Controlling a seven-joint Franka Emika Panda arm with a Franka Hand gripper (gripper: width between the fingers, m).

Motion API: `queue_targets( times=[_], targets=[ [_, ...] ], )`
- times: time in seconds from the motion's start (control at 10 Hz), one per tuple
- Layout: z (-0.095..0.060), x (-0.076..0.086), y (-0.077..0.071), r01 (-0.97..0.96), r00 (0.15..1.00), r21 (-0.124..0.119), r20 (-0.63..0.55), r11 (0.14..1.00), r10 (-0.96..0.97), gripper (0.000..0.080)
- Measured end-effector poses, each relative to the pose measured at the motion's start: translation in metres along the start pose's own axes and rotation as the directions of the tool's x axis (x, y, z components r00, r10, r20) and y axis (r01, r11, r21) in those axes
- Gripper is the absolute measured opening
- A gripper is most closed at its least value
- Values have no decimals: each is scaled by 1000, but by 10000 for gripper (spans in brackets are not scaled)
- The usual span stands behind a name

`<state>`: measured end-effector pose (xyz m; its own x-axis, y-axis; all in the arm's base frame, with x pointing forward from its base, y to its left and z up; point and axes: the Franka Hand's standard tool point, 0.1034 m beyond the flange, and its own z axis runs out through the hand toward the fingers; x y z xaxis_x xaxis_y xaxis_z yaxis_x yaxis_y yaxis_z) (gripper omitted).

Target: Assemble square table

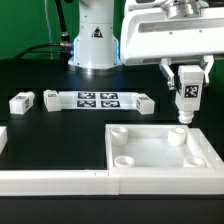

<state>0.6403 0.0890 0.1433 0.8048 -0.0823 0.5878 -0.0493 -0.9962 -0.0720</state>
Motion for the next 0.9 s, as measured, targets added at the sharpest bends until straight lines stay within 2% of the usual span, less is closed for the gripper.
queue_targets(
  times=[0.1, 0.3, 0.4, 0.6, 0.9],
  targets=[
    [1, -1, 1, 2, 1000, -1, 2, 1000, -2, 287],
    [17, 5, 9, 60, 998, -20, -4, 998, -60, 287],
    [31, 7, 6, 82, 996, -27, -25, 996, -83, 287],
    [40, 1, -12, 89, 996, -22, -25, 996, -89, 287],
    [50, -9, -10, 98, 995, -28, -9, 995, -99, 287]
  ],
)
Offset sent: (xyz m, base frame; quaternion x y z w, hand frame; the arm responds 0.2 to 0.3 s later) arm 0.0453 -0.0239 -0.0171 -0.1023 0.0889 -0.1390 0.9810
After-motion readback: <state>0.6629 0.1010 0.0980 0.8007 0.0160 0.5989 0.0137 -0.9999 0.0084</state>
